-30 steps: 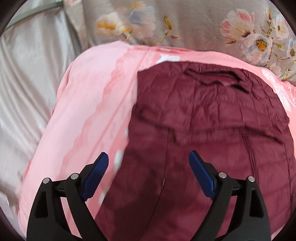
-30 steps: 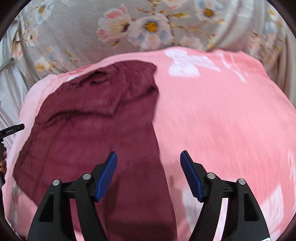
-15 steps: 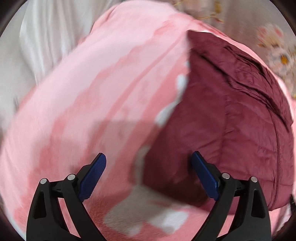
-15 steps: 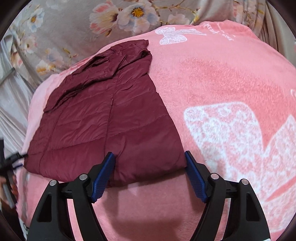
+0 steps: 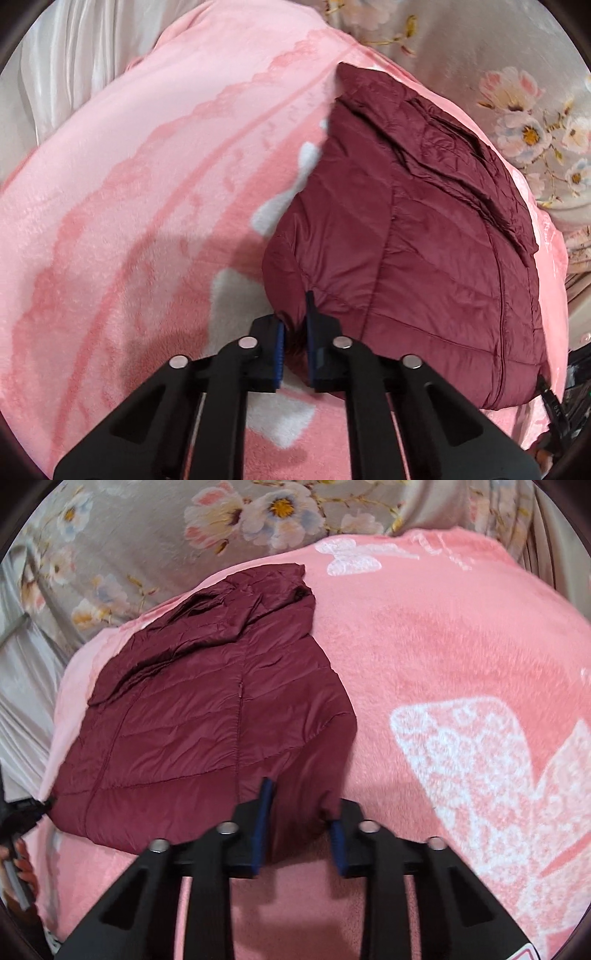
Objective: Fold large clothes
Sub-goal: 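Grasp the folded jacket edge with the left tool while the right tool grasps beside it and lifts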
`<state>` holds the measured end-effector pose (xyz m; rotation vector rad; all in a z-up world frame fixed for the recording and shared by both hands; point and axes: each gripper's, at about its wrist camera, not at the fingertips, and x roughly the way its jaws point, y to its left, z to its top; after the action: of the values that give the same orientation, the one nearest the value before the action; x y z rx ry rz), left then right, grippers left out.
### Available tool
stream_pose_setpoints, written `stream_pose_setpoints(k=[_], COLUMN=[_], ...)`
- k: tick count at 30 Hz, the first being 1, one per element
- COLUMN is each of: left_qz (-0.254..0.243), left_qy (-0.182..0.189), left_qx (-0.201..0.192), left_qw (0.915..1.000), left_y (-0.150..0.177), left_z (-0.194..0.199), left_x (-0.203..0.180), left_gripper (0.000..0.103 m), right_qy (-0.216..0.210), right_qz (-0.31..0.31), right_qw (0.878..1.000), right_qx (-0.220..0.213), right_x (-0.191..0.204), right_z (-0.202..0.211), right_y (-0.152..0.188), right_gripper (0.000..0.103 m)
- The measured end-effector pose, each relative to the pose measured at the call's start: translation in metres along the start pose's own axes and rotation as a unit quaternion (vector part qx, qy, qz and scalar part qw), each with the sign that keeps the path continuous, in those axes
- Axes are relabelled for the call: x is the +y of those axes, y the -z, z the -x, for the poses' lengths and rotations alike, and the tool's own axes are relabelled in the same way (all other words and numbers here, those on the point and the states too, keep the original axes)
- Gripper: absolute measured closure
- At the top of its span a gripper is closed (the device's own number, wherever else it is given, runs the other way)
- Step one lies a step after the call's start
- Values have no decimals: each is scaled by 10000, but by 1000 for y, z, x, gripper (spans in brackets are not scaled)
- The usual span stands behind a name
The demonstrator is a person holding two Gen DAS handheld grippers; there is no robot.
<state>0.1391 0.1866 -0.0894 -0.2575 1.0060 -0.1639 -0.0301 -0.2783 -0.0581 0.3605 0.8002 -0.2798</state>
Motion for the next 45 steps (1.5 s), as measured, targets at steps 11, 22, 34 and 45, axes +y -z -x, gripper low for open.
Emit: stream_pose_setpoints(k=[11,22,34,45], left_qz=[-187,-425,-590,-885], left_qy=[276,631,775,-895], left_qx=[-359,-720,-2106,-1475], left_qw=[9988,9945,9727,9810], left_y=[5,34,-6,-150], left_z=[48,134,249,54], left_x=[-10,0,-24,-83], left_gripper=[99,100,100,100], right_qy=[-19,-321,-1064,-181], right_qz=[298,870,492,181], right_qw=[9993,9936,9624,9909], right_qx=[-230,-645,-2452,-1320], right_x=[10,-2,16,39], right_z=[36,132,237,13], right_y=[0,17,-62,-178], right_gripper=[98,100,100,101])
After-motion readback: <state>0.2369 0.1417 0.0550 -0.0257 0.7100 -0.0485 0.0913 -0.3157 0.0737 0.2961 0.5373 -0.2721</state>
